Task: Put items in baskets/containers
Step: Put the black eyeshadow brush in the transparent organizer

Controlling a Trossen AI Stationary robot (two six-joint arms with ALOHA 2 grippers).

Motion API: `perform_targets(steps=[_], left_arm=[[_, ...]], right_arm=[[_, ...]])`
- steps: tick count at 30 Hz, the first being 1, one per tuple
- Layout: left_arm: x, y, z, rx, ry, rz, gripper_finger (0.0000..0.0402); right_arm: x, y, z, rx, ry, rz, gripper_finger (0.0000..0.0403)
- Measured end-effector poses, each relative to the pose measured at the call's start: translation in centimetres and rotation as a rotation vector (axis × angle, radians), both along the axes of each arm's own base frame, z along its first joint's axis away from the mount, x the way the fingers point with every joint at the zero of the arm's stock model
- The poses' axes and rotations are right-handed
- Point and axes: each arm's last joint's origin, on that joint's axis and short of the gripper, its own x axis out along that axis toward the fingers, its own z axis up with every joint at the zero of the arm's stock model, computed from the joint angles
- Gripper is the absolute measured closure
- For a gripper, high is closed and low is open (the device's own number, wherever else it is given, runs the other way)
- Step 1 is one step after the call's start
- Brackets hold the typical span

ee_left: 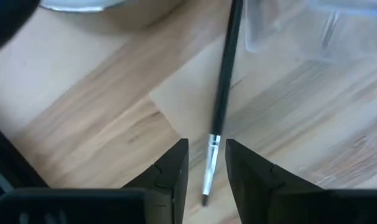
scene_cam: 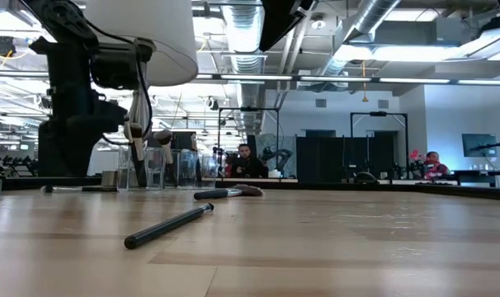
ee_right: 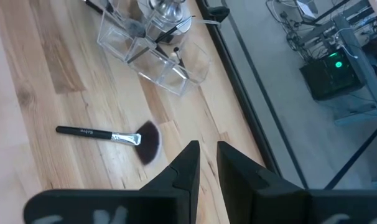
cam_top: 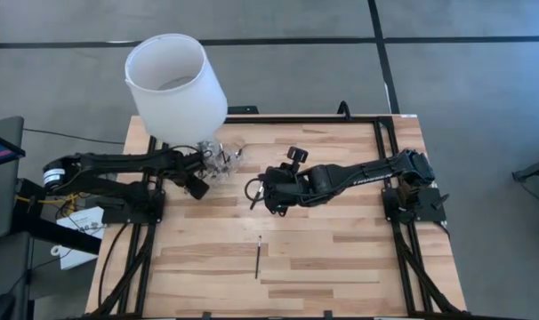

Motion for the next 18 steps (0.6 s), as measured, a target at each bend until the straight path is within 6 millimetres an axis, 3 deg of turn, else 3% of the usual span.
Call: perform_targets(steps=[4, 12, 18], left_arm=[[-0.1, 0.2, -0.1, 0.017, -0.002, 0.016, 0.0299], [-0.7, -0.5, -3.1, -0.085, -0.01, 0.019, 0.0299], [-0.8, -0.8, -2.8, -0.062, -0.05, 0.035, 0.0299]], right_arm=[[0.1, -0.1, 0.0, 0.009, -0.002, 0.0, 0.0356], [0.1, 0.0, 0.0, 0.019, -0.01, 0.006, 0.0356], [0.2, 0.0, 0.0, 0.02, -0.012, 0.006, 0.0356]])
